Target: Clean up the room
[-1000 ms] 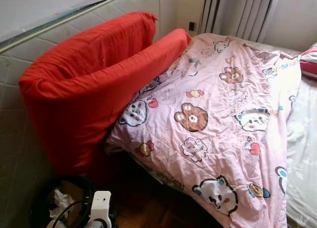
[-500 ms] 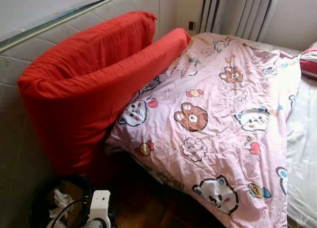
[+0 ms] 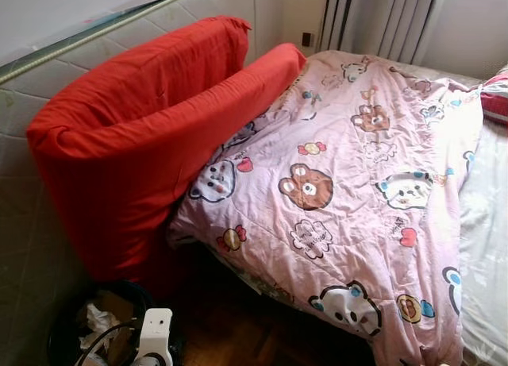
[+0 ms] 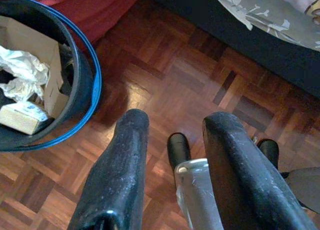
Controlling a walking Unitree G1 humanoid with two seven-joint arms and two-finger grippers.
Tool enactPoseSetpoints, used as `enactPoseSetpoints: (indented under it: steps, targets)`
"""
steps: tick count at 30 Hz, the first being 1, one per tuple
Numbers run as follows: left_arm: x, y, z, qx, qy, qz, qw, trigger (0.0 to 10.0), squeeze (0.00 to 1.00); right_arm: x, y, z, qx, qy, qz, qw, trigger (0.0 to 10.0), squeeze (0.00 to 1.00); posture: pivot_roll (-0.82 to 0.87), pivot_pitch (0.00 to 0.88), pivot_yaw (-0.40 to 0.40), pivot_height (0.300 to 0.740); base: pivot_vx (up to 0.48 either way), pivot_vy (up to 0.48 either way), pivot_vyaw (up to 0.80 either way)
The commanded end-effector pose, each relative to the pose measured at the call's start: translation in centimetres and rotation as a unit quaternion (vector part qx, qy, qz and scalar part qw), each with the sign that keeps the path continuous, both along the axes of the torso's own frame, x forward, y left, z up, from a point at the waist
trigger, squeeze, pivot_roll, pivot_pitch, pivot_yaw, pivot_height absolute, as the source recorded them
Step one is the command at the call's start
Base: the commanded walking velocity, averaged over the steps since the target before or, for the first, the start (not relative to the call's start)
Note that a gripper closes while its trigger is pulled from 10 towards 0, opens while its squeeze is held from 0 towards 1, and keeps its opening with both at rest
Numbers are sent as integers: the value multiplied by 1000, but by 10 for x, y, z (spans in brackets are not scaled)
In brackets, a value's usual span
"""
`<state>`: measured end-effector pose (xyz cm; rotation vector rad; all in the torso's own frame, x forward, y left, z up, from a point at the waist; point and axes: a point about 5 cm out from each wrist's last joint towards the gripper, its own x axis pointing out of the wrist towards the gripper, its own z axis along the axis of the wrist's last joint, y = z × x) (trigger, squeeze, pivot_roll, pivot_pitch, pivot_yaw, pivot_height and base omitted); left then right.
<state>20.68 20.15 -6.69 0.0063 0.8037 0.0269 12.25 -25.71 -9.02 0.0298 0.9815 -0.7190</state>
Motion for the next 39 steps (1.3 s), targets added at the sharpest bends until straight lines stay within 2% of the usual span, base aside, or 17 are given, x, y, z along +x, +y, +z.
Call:
enactPoseSetpoints:
  steps: [1, 2, 3, 5, 7, 11, 12, 13, 15, 21, 24, 32, 39]
  targets:
    - [-2, -1, -2, 4, 12, -3, 1000, 10000, 0, 5, 6, 0, 8, -4, 18, 1000, 10000, 820, -51, 91, 28, 740, 0, 0, 0]
    - [-2, -2, -2, 4, 12, -3, 1000, 10000, 0, 10, 11, 0, 11, -5, 45, 999, 10000, 247, -51, 91, 28, 740, 0, 0, 0]
    - [-1, -3, -2, 4, 12, -4, 1000, 10000, 0, 14, 16, 0, 17, -6, 62, 998, 10000, 0, -51, 91, 28, 740, 0, 0, 0]
    - [-1, -4, -2, 4, 12, -4, 1000, 10000, 0, 17, 19, 0, 20, -6, 76, 997, 10000, 0, -57, 94, 29, 740, 0, 0, 0]
    - [0, -5, -2, 3, 12, -5, 1000, 10000, 0, 34, 33, 3, 28, -18, 156, 987, 10000, 0, -61, 96, 28, 740, 0, 0, 0]
    - [0, -5, -1, 2, 11, -4, 1000, 10000, 0, 49, 49, 6, 62, -38, 220, 973, 10000, 0, -64, 93, 29, 740, 0, 0, 0]
    - [0, -5, -1, 2, 11, -4, 1000, 10000, 0, 49, 49, 6, 62, -38, 220, 973, 10000, 0, -64, 93, 29, 740, 0, 0, 0]
    - [0, -5, -2, 2, 11, -4, 1000, 10000, 0, 54, 56, 7, 90, -57, 215, 971, 10000, 0, -57, 92, 30, 740, 0, 0, 0]
    - [0, -3, -1, 2, 11, -2, 1000, 10000, 0, 57, 59, 7, 106, -71, 194, 973, 10000, 0, -51, 92, 32, 740, 0, 0, 0]
    - [-2, 2, -1, 2, 11, 1, 1000, 10000, 0, 53, 65, 4, 100, -48, 226, 968, 10000, 0, -54, 85, 25, 740, 0, 0, 0]
    - [-2, 1, -2, -3, 11, 5, 1000, 10000, 0, 54, 68, 5, 88, -45, 264, 959, 10000, 0, -41, 78, 20, 740, 0, 0, 0]
    - [-4, -1, -3, -6, 15, 8, 1000, 10000, 0, 52, 61, 5, 75, -37, 262, 962, 10000, 0, -43, 63, 14, 740, 0, 0, 799]
    - [-4, -5, -4, -8, 19, 1, 1000, 10000, 0, 42, 55, 1, 71, -20, 254, 964, 10000, 0, -50, 43, 5, 740, 0, 0, 798]
